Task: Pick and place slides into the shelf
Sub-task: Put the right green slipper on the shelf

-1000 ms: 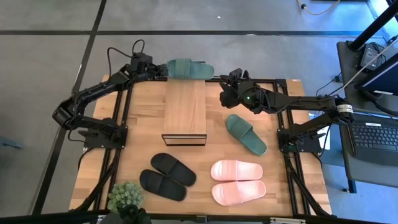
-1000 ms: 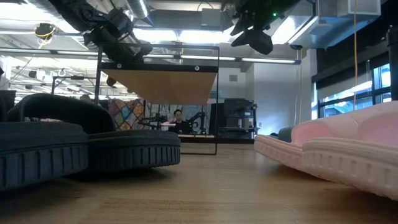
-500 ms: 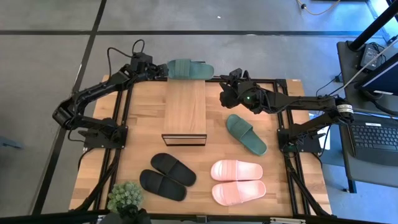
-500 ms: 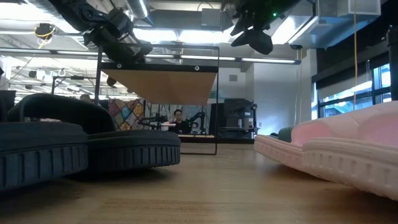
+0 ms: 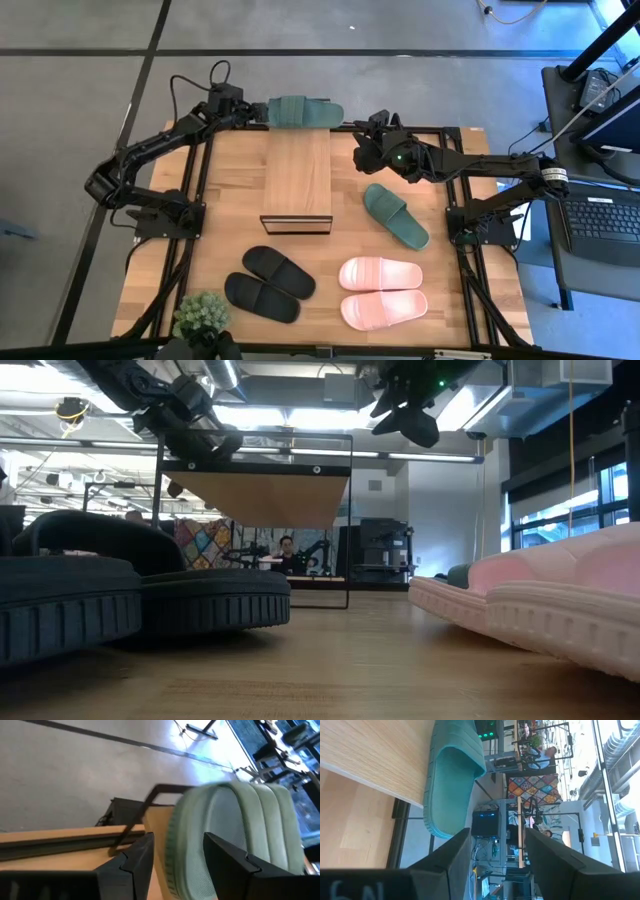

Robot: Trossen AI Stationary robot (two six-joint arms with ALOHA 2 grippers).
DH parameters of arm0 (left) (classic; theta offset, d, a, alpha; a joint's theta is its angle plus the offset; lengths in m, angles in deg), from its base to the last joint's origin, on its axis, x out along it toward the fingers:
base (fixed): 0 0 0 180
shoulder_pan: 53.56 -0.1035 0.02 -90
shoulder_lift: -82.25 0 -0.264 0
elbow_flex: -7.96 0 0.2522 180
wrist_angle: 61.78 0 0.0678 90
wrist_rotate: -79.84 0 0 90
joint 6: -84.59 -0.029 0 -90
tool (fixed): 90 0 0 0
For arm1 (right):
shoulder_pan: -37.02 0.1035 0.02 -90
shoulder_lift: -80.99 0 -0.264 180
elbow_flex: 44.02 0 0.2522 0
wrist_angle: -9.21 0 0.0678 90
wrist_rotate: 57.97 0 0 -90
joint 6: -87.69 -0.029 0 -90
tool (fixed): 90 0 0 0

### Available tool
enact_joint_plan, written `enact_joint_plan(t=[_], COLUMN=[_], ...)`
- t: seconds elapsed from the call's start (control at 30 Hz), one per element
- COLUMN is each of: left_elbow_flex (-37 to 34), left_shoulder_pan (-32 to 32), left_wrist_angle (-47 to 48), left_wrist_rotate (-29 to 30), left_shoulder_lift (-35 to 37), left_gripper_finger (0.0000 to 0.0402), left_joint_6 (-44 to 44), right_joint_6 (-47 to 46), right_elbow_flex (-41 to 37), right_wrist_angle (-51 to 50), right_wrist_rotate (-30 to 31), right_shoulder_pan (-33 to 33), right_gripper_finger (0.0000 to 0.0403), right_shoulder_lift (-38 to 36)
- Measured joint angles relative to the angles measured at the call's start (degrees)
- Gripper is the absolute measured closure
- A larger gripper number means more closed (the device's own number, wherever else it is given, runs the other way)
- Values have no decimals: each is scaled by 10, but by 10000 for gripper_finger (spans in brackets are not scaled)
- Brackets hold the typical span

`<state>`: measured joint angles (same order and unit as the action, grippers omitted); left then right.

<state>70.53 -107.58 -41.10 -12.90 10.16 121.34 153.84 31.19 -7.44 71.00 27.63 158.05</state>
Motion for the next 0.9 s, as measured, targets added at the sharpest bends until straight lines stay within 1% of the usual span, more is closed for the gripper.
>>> enact_joint_plan(t=[0.13, 0.2, 0.27, 0.4, 0.5, 0.6, 0.67, 0.73, 0.8, 0.9], left_elbow_flex=[0, 0, 0, 0, 0, 1, 1, 1, 0, 0], left_shoulder_pan=[0, 0, 0, 0, 8, 27, 42, 58, 77, 107], left_wrist_angle=[-14, -22, -50, -112, -155, -165, -167, -169, -166, -167], left_wrist_rotate=[7, 7, 7, 3, -27, -74, -95, -113, -133, -151], left_shoulder_lift=[0, 7, 17, 47, 76, 93, 104, 108, 110, 110], left_gripper_finger=[240, 240, 240, 240, 240, 240, 240, 240, 240, 240], left_joint_6=[-15, -17, -30, -51, -71, -98, -112, -135, -158, -184], right_joint_6=[-15, -49, -95, -177, -194, -218, -251, -291, -317, -342], right_elbow_flex=[0, 0, 0, 0, 0, 6, 28, 68, 124, 222], right_wrist_angle=[0, 0, -1, 0, 7, 26, 17, -16, -81, -201], right_wrist_rotate=[0, -1, -5, -38, -80, -132, -158, -188, -220, -261], right_shoulder_pan=[0, -1, -7, -37, -67, -101, -125, -147, -164, -181], right_gripper_finger=[214, 214, 214, 214, 214, 214, 214, 214, 214, 214], right_shoulder_lift=[0, 0, 0, 0, 1, 1, 4, 10, 27, 75])
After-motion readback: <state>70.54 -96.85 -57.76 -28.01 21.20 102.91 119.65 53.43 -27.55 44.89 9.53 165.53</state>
